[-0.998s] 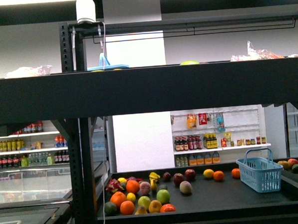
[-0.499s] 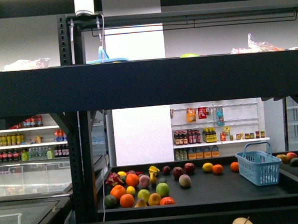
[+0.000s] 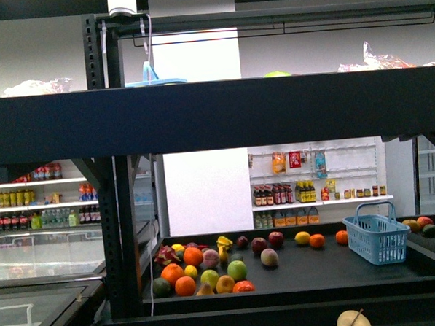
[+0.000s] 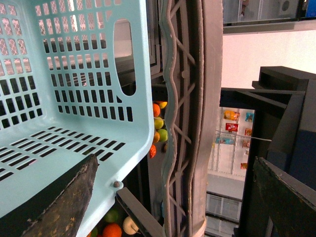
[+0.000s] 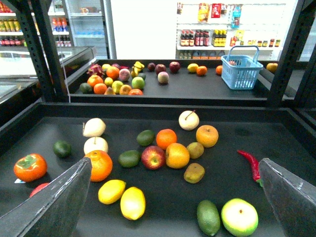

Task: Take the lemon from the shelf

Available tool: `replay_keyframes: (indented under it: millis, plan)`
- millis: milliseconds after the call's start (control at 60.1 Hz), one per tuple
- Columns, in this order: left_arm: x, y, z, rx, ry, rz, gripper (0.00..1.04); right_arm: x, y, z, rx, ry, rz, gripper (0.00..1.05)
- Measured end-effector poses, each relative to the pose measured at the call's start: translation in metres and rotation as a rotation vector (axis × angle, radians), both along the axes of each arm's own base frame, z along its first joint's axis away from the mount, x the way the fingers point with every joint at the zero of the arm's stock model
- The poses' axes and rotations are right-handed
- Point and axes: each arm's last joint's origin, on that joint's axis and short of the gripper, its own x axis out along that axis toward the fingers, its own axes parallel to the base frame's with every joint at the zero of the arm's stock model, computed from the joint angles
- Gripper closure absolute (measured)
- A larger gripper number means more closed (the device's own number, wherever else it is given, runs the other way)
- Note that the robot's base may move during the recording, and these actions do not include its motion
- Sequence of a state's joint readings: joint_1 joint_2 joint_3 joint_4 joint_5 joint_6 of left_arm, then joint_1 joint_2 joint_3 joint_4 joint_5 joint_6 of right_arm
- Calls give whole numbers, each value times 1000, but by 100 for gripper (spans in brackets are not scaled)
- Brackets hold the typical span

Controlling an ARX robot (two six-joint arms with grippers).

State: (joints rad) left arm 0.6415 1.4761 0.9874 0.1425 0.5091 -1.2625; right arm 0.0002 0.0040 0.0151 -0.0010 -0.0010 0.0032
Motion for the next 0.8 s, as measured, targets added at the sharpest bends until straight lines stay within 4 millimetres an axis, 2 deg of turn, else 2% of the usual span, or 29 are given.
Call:
replay_keyframes:
  millis: [216,532,599,798]
  plan:
    - [14,4,-4,7,14,18,8,0,0,0,0,0,0,2]
    - [35,4,6,49,-12,15,8,0,0,0,0,0,0,2]
    - [37,5,6,55,-10,21,16,0,0,0,0,0,0,2]
    - [41,6,5,73,-6,17,52,0,0,0,0,0,0,2]
